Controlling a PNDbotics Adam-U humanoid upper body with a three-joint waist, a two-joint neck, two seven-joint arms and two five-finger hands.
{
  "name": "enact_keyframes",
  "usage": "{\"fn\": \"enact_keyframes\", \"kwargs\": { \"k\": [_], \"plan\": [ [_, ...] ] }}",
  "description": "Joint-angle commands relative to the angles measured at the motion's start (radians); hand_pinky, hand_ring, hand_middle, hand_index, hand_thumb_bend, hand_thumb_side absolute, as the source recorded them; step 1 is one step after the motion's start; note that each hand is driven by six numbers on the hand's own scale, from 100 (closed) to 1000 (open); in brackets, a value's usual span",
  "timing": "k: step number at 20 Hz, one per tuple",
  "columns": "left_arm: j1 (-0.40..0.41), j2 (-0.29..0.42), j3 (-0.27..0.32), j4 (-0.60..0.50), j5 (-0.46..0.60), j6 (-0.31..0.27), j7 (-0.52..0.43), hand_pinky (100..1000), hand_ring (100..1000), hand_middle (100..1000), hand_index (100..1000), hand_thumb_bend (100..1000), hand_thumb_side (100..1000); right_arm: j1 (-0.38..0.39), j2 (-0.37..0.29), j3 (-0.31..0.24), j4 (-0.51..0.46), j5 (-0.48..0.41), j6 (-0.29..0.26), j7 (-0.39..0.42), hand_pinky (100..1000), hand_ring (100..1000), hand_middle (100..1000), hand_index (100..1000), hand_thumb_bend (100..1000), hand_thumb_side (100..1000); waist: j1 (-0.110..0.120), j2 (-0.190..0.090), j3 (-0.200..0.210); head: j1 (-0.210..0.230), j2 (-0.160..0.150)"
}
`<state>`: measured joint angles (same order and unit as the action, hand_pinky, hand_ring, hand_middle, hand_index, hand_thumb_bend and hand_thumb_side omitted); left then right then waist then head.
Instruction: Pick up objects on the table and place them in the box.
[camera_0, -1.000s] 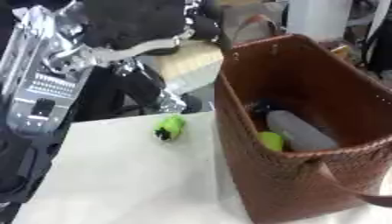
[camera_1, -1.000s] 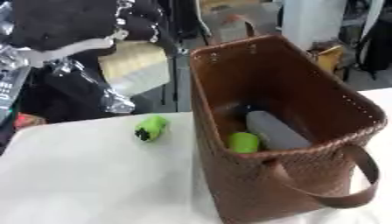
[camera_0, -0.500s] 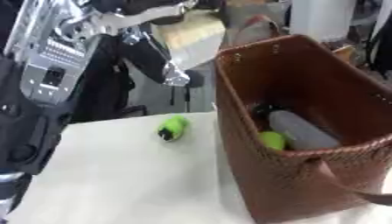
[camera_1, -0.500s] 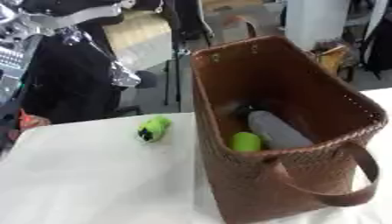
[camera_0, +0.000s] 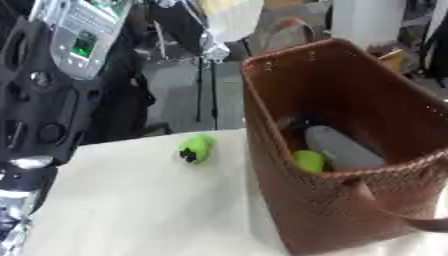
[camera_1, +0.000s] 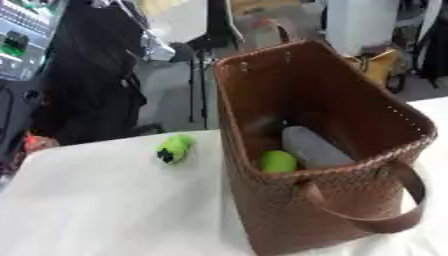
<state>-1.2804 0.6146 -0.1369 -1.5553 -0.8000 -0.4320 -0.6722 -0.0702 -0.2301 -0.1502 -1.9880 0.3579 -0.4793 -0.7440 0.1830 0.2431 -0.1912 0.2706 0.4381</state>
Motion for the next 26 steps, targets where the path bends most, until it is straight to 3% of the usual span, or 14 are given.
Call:
{"fn": "enact_keyframes", "kwargs": {
  "k": [1,8,15,20,24,26],
  "plan": [
    [-0.048,-0.006,0.018,0.041,0.002,-0.209,-0.163,225,481,535,450,420,280,-0.01,-0.024,0.004,-0.012,-0.01,-0.048,-0.04,832,763,700,777,100,993,-0.006,-0.014,-0.003,0.009,-0.005],
    [-0.111,-0.088,0.039,0.172,0.005,-0.267,-0.052,100,446,507,445,356,199,-0.027,-0.031,0.014,-0.012,-0.023,-0.049,-0.025,833,764,701,778,100,992,0.004,-0.004,-0.024,0.03,-0.022],
    [-0.127,-0.127,0.047,0.299,-0.058,-0.293,0.132,100,399,474,440,305,119,-0.042,-0.038,0.017,-0.012,-0.039,-0.046,-0.011,833,764,703,781,100,989,0.014,0.003,-0.04,0.032,-0.041],
    [-0.129,-0.144,0.032,0.354,-0.083,-0.302,0.243,100,391,467,439,274,110,-0.048,-0.043,0.017,-0.012,-0.05,-0.047,-0.002,834,764,703,780,100,989,0.018,0.005,-0.049,0.034,-0.047],
    [-0.119,-0.165,0.033,0.418,-0.105,-0.294,0.306,100,372,449,438,123,112,-0.055,-0.046,0.019,-0.012,-0.058,-0.049,0.003,834,765,703,781,100,991,0.023,0.008,-0.064,0.04,-0.056],
    [-0.118,-0.179,0.039,0.464,-0.111,-0.291,0.339,100,352,431,434,100,127,-0.058,-0.046,0.019,-0.012,-0.061,-0.05,0.006,834,765,703,781,100,990,0.025,0.01,-0.071,0.043,-0.06]
  ]
}}
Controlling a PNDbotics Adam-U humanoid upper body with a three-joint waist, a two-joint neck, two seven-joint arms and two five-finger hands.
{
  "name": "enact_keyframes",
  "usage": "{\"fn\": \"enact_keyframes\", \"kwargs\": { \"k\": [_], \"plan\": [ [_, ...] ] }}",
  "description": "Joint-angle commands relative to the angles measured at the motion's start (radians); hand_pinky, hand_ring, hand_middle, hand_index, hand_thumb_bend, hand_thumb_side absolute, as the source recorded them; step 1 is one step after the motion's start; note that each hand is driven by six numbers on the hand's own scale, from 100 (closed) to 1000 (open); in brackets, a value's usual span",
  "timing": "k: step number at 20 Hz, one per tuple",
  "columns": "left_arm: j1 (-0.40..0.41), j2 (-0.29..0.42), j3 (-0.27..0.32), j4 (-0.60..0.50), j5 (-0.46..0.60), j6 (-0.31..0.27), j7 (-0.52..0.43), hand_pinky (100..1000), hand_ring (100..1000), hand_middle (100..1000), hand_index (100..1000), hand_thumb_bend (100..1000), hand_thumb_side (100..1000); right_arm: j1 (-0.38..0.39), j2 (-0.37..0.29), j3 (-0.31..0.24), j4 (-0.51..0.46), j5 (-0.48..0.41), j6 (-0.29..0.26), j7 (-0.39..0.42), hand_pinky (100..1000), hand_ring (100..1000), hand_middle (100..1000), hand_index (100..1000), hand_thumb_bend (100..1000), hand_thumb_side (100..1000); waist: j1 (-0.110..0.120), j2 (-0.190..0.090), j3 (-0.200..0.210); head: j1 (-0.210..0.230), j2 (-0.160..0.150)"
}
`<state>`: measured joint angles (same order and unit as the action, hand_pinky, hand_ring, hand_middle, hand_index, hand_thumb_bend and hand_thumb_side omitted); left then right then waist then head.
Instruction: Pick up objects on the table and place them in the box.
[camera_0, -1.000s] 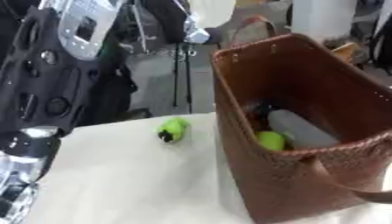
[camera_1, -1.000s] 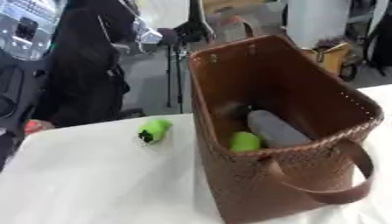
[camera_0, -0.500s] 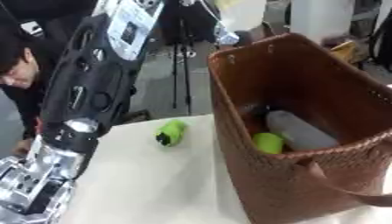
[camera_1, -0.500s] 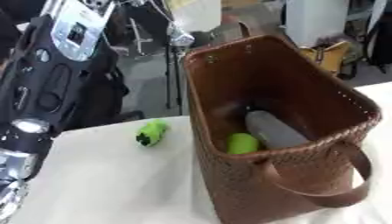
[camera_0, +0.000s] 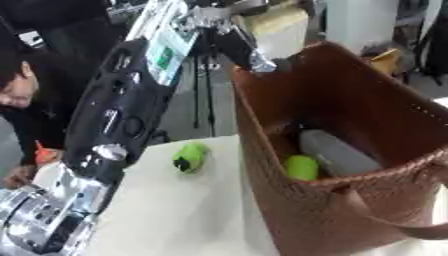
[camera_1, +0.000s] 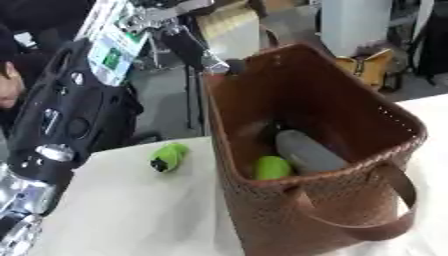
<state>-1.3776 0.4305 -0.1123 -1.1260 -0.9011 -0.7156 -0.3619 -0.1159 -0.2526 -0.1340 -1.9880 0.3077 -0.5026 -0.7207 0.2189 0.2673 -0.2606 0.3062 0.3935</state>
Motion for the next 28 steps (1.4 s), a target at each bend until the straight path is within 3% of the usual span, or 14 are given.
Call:
{"fn": "enact_keyframes", "kwargs": {
  "k": [1,8,15,18,19,20,24,25,26,27,28],
  "plan": [
    [-0.022,0.0,0.015,0.055,-0.011,-0.009,0.041,100,350,428,433,100,138,-0.014,-0.023,0.003,-0.012,-0.012,-0.026,-0.016,834,765,704,782,100,991,-0.01,-0.013,-0.003,0.008,-0.016],
    [-0.033,-0.02,0.01,0.127,-0.021,-0.031,0.082,100,345,416,436,100,193,-0.022,-0.022,0.006,-0.012,-0.014,-0.022,-0.006,834,766,704,783,100,990,-0.005,-0.007,-0.007,0.013,-0.022],
    [-0.038,-0.037,0.01,0.141,0.075,0.0,0.197,100,337,377,445,100,163,-0.032,-0.025,0.01,-0.012,-0.024,-0.022,0.005,834,766,705,784,100,991,-0.001,-0.002,-0.015,0.019,-0.026],
    [-0.036,-0.046,0.01,0.153,0.147,0.015,0.271,100,338,355,457,100,364,-0.036,-0.025,0.011,-0.012,-0.026,-0.023,0.009,834,766,706,786,100,994,0.002,0.002,-0.019,0.019,-0.029],
    [-0.034,-0.049,0.007,0.158,0.178,0.016,0.29,100,350,359,475,100,506,-0.038,-0.024,0.011,-0.012,-0.026,-0.022,0.011,834,766,706,786,100,995,0.003,0.003,-0.019,0.018,-0.029],
    [-0.033,-0.05,0.001,0.164,0.211,0.015,0.299,100,366,372,503,100,500,-0.038,-0.024,0.011,-0.012,-0.026,-0.021,0.012,833,766,706,786,100,995,0.004,0.004,-0.019,0.017,-0.029],
    [-0.03,-0.049,-0.032,0.175,0.314,-0.026,0.214,100,626,597,811,100,347,-0.04,-0.025,0.011,-0.012,-0.029,-0.02,0.015,832,765,705,786,100,996,0.004,0.005,-0.018,0.015,-0.03],
    [-0.029,-0.047,-0.036,0.177,0.331,-0.042,0.17,197,708,655,858,100,310,-0.04,-0.026,0.011,-0.012,-0.03,-0.02,0.015,832,765,705,786,100,996,0.004,0.004,-0.018,0.015,-0.029],
    [-0.029,-0.045,-0.037,0.177,0.344,-0.056,0.129,361,791,738,895,100,279,-0.04,-0.026,0.011,-0.012,-0.031,-0.021,0.015,832,765,705,786,100,997,0.004,0.004,-0.018,0.014,-0.029],
    [-0.03,-0.042,-0.035,0.176,0.353,-0.068,0.091,407,811,759,908,100,272,-0.04,-0.026,0.011,-0.012,-0.031,-0.021,0.015,832,765,705,786,100,998,0.004,0.004,-0.019,0.014,-0.028],
    [-0.03,-0.04,-0.036,0.174,0.357,-0.081,0.051,791,970,975,1000,100,245,-0.04,-0.027,0.011,-0.012,-0.032,-0.022,0.015,832,765,705,786,100,997,0.004,0.004,-0.019,0.015,-0.027]
  ]
}}
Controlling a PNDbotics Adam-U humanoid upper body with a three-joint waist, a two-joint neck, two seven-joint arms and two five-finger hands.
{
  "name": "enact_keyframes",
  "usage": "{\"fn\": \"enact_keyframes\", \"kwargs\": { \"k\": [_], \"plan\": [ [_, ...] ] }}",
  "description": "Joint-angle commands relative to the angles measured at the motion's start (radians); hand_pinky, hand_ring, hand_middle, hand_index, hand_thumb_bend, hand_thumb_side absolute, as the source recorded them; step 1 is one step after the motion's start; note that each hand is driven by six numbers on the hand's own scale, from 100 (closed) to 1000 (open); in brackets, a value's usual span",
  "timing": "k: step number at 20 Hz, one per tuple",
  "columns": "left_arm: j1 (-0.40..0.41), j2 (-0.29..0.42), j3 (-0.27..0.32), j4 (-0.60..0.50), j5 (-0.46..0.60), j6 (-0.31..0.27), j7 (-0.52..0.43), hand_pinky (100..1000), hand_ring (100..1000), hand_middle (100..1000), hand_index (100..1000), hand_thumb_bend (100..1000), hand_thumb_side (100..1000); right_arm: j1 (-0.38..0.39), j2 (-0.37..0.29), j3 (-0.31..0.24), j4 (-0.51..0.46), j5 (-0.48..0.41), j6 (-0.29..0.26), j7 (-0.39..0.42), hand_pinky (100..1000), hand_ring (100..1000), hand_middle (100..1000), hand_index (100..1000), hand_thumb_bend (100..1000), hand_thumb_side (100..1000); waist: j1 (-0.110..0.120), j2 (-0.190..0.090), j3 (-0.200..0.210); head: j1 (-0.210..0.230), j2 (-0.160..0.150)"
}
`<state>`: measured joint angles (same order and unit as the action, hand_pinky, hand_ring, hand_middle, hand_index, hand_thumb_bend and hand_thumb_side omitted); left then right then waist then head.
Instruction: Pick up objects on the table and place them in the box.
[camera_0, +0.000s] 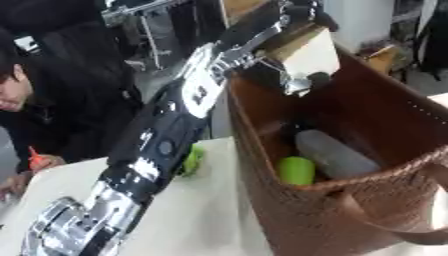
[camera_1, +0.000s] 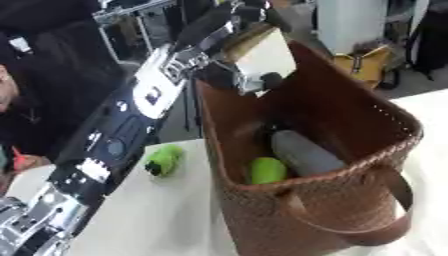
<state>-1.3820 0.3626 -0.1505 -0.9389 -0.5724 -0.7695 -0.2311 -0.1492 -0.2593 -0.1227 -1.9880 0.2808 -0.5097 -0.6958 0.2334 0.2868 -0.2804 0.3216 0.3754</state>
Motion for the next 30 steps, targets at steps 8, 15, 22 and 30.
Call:
{"fn": "enact_keyframes", "kwargs": {
  "k": [8,15,22,30],
  "plan": [
    [-0.024,0.033,0.023,-0.026,0.062,-0.127,-0.307,1000,1000,1000,1000,100,321,-0.004,-0.02,-0.002,-0.012,-0.01,-0.019,-0.01,832,766,705,786,100,997,-0.011,-0.017,-0.004,0.004,-0.004],
    [-0.023,0.033,0.029,-0.032,0.115,-0.132,-0.345,1000,1000,1000,1000,100,382,-0.006,-0.025,-0.003,-0.012,-0.018,-0.023,-0.012,832,766,705,786,100,996,-0.008,-0.018,-0.01,0.007,-0.003],
    [-0.023,0.031,0.027,-0.03,0.149,-0.123,-0.385,1000,1000,1000,1000,100,519,-0.008,-0.027,-0.004,-0.012,-0.024,-0.019,-0.009,831,766,705,786,100,989,-0.007,-0.018,-0.009,0.005,-0.004],
    [-0.024,0.037,0.03,-0.047,0.205,-0.111,-0.45,1000,1000,1000,1000,100,461,-0.01,-0.03,-0.003,-0.012,-0.028,-0.019,-0.007,831,767,705,786,100,983,-0.007,-0.016,-0.004,0.002,-0.007]
  ]
}}
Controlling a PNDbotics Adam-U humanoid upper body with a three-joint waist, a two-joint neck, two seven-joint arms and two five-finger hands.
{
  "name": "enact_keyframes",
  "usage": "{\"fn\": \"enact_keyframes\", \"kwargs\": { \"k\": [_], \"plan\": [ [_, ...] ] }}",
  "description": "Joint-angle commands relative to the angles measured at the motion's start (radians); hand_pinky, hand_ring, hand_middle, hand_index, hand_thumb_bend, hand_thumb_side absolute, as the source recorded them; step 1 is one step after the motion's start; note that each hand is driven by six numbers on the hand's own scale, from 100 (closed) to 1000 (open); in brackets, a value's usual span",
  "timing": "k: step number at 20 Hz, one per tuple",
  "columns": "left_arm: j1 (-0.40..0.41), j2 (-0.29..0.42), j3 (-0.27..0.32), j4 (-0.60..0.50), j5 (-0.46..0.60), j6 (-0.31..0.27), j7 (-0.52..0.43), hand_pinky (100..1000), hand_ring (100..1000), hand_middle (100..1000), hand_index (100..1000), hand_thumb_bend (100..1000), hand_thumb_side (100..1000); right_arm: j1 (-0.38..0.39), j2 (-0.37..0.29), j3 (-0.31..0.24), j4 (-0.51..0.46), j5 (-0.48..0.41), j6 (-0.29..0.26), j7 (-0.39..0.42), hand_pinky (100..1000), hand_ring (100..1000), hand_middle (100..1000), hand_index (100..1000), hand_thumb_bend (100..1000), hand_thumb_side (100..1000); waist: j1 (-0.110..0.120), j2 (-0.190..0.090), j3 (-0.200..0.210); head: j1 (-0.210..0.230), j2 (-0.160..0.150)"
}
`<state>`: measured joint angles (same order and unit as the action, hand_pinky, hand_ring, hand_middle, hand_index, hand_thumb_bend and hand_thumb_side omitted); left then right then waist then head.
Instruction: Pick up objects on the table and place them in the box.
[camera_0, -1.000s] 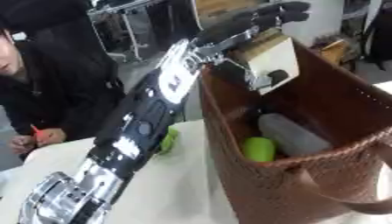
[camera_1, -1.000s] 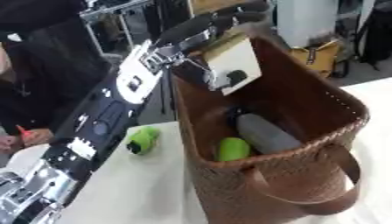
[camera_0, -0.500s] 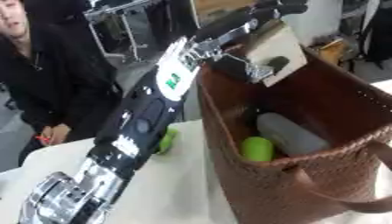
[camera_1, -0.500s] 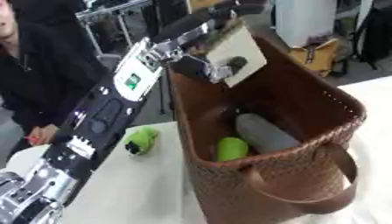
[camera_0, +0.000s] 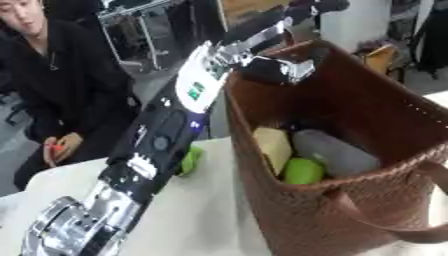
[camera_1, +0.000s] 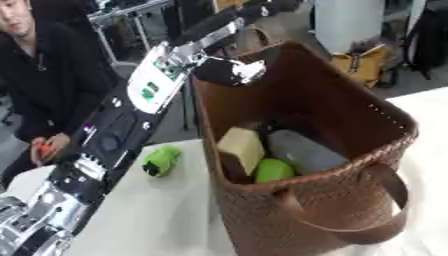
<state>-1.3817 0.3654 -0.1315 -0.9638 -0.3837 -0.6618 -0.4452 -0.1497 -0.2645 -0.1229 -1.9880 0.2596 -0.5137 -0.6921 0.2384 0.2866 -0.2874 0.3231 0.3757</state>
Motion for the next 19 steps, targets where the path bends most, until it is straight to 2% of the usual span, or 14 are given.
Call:
{"fn": "enact_keyframes", "kwargs": {
  "k": [1,3,5,8,9,10,11,14,15,18,19],
  "plan": [
    [-0.024,0.034,0.011,-0.024,0.022,-0.219,-0.239,1000,1000,1000,1000,100,440,-0.009,-0.025,-0.002,-0.012,-0.008,-0.015,-0.011,831,767,704,785,100,984,-0.012,-0.016,0.004,0.0,-0.007],
    [-0.023,0.035,0.011,-0.029,0.032,-0.215,-0.243,1000,1000,1000,1000,100,431,-0.008,-0.027,-0.002,-0.012,-0.009,-0.017,-0.011,831,767,704,785,100,984,-0.013,-0.017,0.005,-0.001,-0.006],
    [-0.022,0.037,0.013,-0.042,0.048,-0.21,-0.238,1000,1000,1000,1000,100,379,-0.005,-0.028,-0.003,-0.012,-0.01,-0.02,-0.013,831,767,704,784,100,985,-0.016,-0.019,0.009,-0.003,-0.003],
    [-0.015,0.047,0.014,-0.076,0.077,-0.185,-0.201,1000,1000,1000,1000,100,363,0.001,-0.028,-0.003,-0.012,-0.01,-0.024,-0.014,831,767,703,784,100,986,-0.019,-0.023,0.016,-0.007,0.002],
    [-0.01,0.055,0.019,-0.093,0.091,-0.176,-0.179,1000,1000,1000,1000,100,310,0.005,-0.027,-0.005,-0.012,-0.009,-0.025,-0.016,831,767,703,782,100,987,-0.022,-0.026,0.022,-0.011,0.008],
    [0.005,0.076,0.031,-0.134,0.125,-0.159,-0.131,956,1000,1000,1000,100,284,0.014,-0.028,-0.009,-0.012,-0.008,-0.028,-0.02,831,768,702,781,100,989,-0.027,-0.033,0.034,-0.017,0.02],
    [0.025,0.102,0.035,-0.185,0.161,-0.134,-0.082,922,1000,989,1000,100,301,0.021,-0.028,-0.012,-0.012,-0.006,-0.031,-0.025,831,768,702,780,100,989,-0.03,-0.038,0.043,-0.021,0.029],
    [0.09,0.175,0.028,-0.349,0.247,-0.049,0.031,884,973,957,994,100,319,0.036,-0.028,-0.019,-0.012,0.0,-0.035,-0.04,831,768,701,780,100,989,-0.038,-0.047,0.059,-0.026,0.043],
    [0.111,0.196,0.026,-0.393,0.266,-0.024,0.053,832,925,905,949,100,346,0.039,-0.028,-0.02,-0.012,0.002,-0.036,-0.043,831,768,700,778,100,987,-0.04,-0.049,0.064,-0.027,0.046],
    [0.2,0.271,0.036,-0.538,0.327,0.039,0.115,830,922,902,947,100,348,0.05,-0.025,-0.025,-0.012,0.006,-0.039,-0.055,831,768,700,778,100,988,-0.05,-0.054,0.076,-0.029,0.056],
    [0.241,0.29,0.044,-0.576,0.347,0.058,0.133,764,887,869,939,100,415,0.054,-0.023,-0.028,-0.012,0.007,-0.042,-0.06,832,768,699,777,100,998,-0.056,-0.056,0.083,-0.029,0.059]
  ]
}}
